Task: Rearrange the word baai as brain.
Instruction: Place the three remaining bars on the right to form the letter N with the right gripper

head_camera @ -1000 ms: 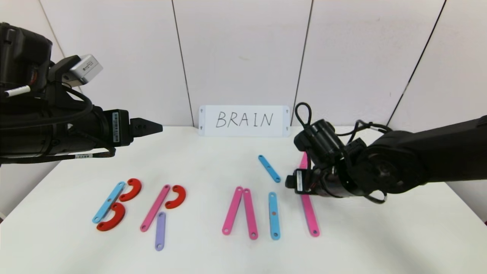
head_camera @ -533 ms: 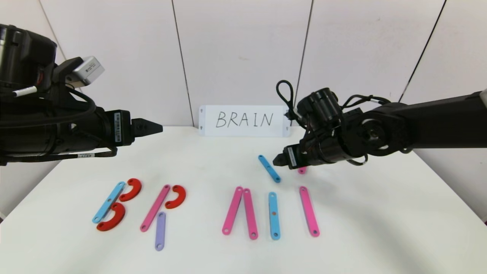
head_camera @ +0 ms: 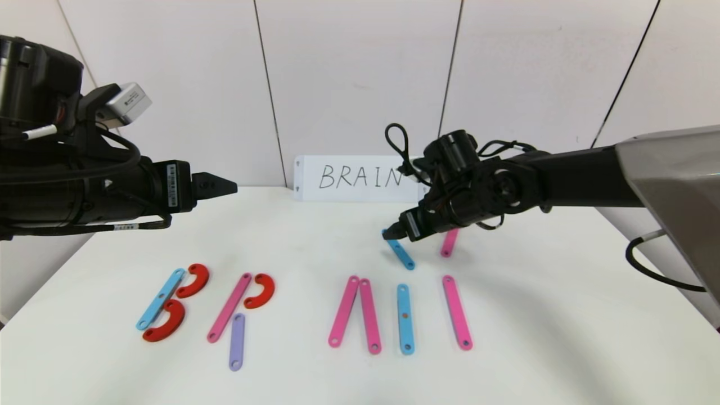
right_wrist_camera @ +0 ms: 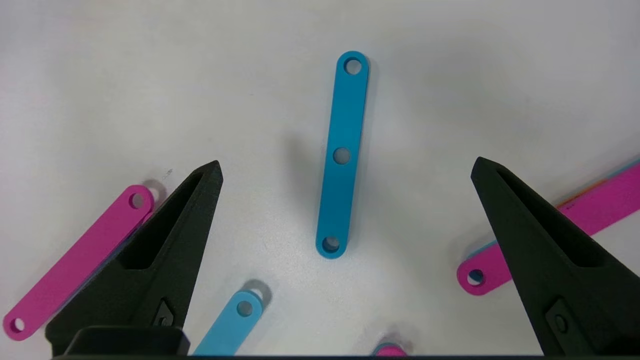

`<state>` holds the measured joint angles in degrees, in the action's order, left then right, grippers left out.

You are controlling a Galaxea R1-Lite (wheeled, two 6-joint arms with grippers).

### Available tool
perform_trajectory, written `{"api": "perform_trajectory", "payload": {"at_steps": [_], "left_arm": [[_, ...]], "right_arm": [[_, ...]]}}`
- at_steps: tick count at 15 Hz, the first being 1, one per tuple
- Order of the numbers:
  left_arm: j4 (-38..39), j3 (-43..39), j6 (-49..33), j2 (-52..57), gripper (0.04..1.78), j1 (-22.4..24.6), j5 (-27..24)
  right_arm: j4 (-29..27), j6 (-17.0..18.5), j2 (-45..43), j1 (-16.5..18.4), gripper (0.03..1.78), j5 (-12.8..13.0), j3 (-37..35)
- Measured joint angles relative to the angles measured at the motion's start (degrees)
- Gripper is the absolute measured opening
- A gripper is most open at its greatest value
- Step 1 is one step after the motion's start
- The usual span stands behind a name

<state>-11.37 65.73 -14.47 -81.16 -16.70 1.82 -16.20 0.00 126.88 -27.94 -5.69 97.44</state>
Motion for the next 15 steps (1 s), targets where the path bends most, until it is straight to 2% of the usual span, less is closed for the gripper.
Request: {"api": "perform_trajectory", "payload": {"at_steps": [4,15], "left_arm": [[0.0,0.0,0.0,-0.3,1.69,0.0,0.0],[-0.1,0.0,0.0,-0.4,1.69,-0.1,-0.9]], "right_arm": [[-2.5,-0.8,5.4,0.0,1.74,0.1,4.9],[-4.1,-2.1,10.4,-0.6,1.74,0.7,8.6]]}}
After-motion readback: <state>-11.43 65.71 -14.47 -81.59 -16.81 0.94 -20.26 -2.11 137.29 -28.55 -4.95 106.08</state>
